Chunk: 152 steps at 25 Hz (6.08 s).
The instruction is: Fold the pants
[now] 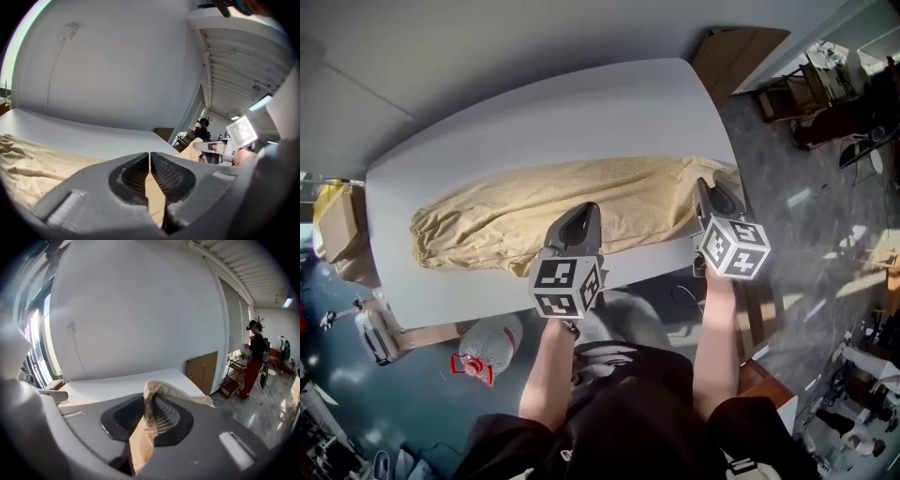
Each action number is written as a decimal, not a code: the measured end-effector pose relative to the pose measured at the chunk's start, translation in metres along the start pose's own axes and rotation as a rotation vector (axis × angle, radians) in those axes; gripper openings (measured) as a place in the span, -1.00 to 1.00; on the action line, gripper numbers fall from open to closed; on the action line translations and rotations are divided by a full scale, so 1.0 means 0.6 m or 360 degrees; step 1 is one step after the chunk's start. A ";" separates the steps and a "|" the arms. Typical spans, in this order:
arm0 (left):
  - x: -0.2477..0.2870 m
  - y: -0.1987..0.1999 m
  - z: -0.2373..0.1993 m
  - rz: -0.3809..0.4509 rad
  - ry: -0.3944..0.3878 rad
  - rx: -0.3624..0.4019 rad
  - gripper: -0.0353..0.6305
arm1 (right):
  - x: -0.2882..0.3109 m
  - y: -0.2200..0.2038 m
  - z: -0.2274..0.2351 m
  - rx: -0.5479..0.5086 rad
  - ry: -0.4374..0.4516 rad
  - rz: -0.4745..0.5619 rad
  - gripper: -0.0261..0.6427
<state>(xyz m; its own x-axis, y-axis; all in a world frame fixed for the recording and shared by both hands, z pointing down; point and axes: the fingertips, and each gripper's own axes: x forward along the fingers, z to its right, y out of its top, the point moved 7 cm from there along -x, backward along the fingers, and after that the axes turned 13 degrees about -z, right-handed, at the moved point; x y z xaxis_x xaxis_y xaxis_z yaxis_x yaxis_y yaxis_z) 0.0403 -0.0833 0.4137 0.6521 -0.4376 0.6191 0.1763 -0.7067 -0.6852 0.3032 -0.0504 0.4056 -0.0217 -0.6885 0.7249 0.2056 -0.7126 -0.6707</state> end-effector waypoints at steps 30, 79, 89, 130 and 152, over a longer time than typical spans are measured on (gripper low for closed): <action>-0.221 -0.130 -0.250 0.0137 0.0375 -0.0470 -0.84 | 0.174 -0.251 -0.509 -0.1828 0.0517 -0.0901 -0.36; -0.175 -0.110 -0.241 0.0082 0.0374 -0.0482 -0.84 | 0.227 -0.054 -0.401 -0.1289 0.0412 -0.0408 -0.88; -0.226 -0.163 -0.312 0.0087 0.0529 -0.0622 -0.84 | 0.354 -0.063 -0.464 -0.1133 0.0507 -0.0688 -0.88; -0.171 -0.104 -0.169 0.0068 0.0265 -0.0287 -0.84 | 0.070 0.047 -0.335 -0.0775 0.0554 -0.0084 -0.44; 0.005 -0.115 -0.008 -0.0184 0.0043 0.0063 -0.87 | 0.096 -0.196 -0.116 -0.0121 0.0556 -0.0430 0.06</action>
<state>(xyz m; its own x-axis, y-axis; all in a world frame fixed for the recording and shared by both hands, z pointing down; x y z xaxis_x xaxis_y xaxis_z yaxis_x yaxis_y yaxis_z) 0.0264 -0.0384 0.4644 0.6058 -0.3694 0.7047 0.2786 -0.7311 -0.6228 0.2097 -0.0159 0.5154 -0.3968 -0.4713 0.7877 0.0750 -0.8719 -0.4839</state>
